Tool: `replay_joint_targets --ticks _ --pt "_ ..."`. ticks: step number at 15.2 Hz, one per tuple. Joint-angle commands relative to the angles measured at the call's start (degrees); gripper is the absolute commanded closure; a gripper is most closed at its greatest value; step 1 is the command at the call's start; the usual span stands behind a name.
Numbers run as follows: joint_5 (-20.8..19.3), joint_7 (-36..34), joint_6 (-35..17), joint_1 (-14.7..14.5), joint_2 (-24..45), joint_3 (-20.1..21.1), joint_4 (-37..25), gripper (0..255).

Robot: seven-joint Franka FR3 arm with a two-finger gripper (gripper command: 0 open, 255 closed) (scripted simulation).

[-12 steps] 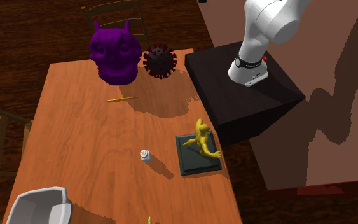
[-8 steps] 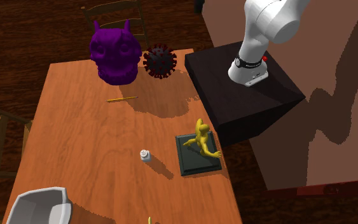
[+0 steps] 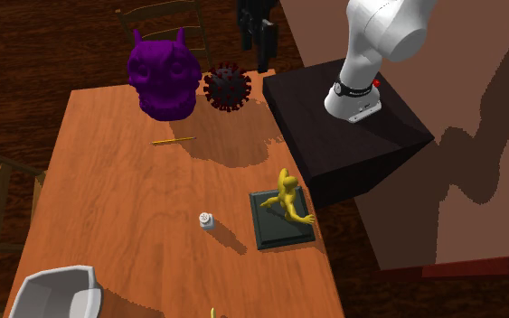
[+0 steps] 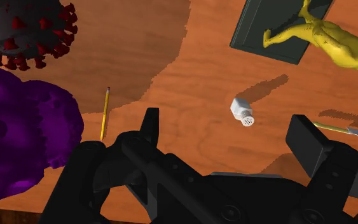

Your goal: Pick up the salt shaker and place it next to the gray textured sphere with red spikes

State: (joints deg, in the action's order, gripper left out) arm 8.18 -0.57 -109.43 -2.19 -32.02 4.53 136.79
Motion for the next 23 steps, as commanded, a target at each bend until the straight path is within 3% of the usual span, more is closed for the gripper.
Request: replay_joint_targets --ticks 1,11,23 --pt "0.24 -1.35 -3.21 -0.45 3.57 1.55 -0.33 0" --pt "-2.19 -7.82 -17.54 -1.62 23.11 7.50 -4.59 0" --pt "-12.48 -18.60 -27.05 -5.50 49.85 9.27 -19.33 0"
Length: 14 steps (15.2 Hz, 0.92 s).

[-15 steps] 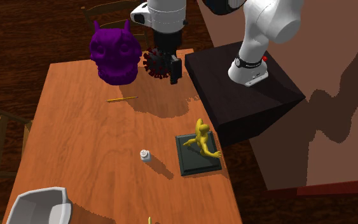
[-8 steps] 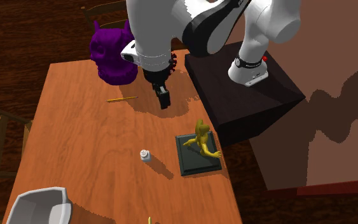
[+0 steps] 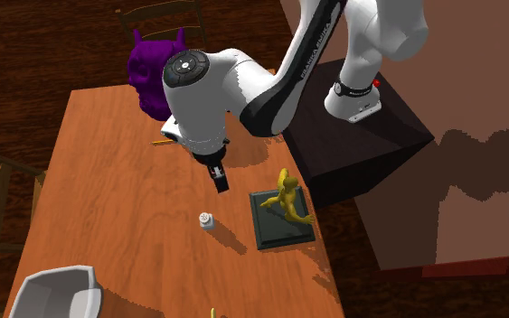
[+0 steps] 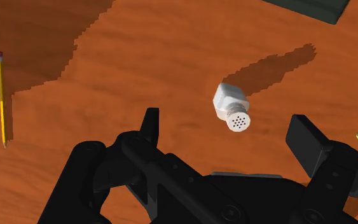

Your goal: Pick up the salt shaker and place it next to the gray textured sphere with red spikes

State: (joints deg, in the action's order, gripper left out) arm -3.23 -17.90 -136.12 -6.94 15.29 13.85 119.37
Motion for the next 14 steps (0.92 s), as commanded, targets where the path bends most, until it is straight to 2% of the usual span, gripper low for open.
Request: replay_joint_targets --ticks 1,9,14 --pt "-1.91 -2.04 -0.68 -1.35 4.79 -0.28 -3.62 0" --pt "-6.60 -6.31 -0.67 -6.58 23.04 -2.70 -20.16 0" --pt "-7.23 -6.73 -2.35 -7.26 26.61 -3.30 -21.94 0"
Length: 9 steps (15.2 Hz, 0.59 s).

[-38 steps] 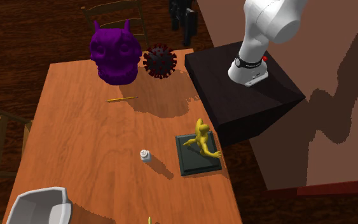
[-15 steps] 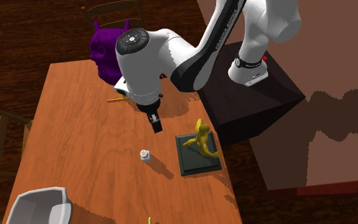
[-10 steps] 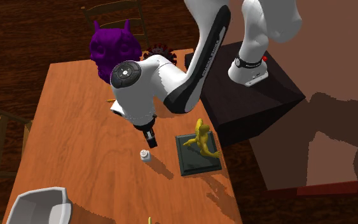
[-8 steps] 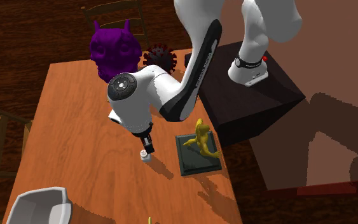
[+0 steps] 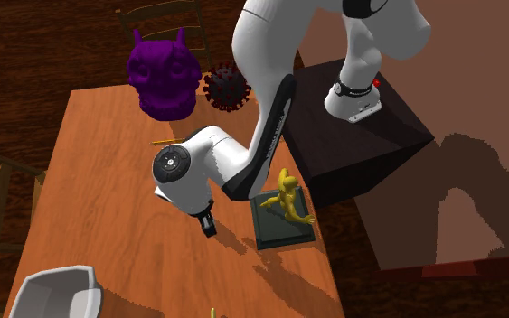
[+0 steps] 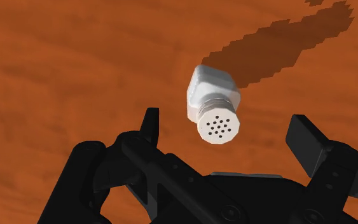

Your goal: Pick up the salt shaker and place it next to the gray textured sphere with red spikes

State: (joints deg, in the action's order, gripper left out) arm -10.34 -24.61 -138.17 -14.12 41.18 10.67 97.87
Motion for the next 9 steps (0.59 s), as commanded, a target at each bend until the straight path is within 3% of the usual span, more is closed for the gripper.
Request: replay_joint_targets --ticks 1,9 --pt "-0.22 -0.08 -0.75 -0.15 1.31 -0.23 -0.58 0" --pt "-0.49 -0.23 -1.86 -0.36 2.85 -0.51 -1.01 0"
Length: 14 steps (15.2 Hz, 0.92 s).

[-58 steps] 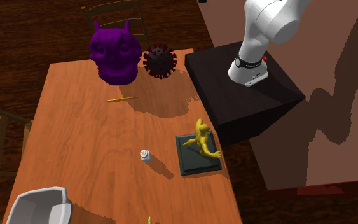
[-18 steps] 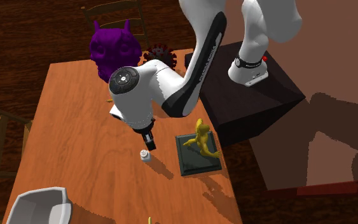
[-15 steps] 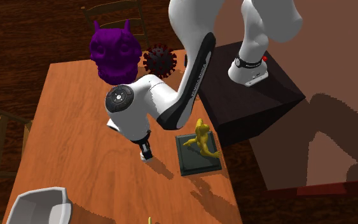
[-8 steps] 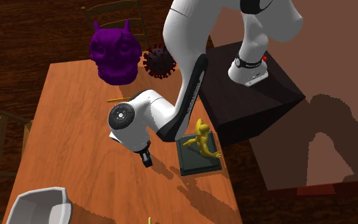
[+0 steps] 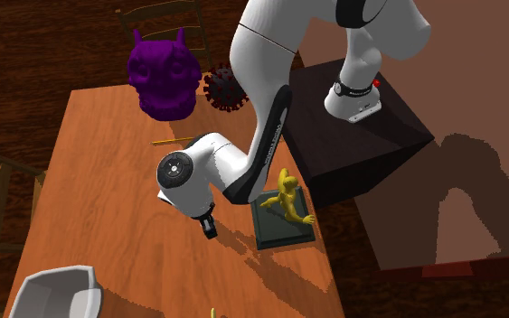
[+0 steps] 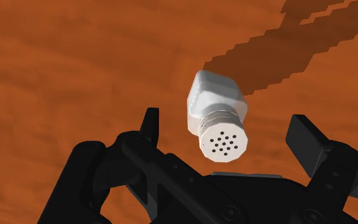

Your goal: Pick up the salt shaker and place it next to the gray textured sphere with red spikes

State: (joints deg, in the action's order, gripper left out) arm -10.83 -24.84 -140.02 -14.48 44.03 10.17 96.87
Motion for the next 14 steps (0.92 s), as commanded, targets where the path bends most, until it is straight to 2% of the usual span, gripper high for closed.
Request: replay_joint_targets --ticks 1,2,3,14 --pt "0.00 0.00 -0.01 0.00 0.01 0.00 0.00 0" --pt "0.00 0.00 0.00 0.00 0.00 0.00 0.00 0" --pt "0.00 0.00 0.00 0.00 0.00 0.00 0.00 255" --pt "0.20 0.11 0.85 0.16 -1.20 0.21 0.35 255"
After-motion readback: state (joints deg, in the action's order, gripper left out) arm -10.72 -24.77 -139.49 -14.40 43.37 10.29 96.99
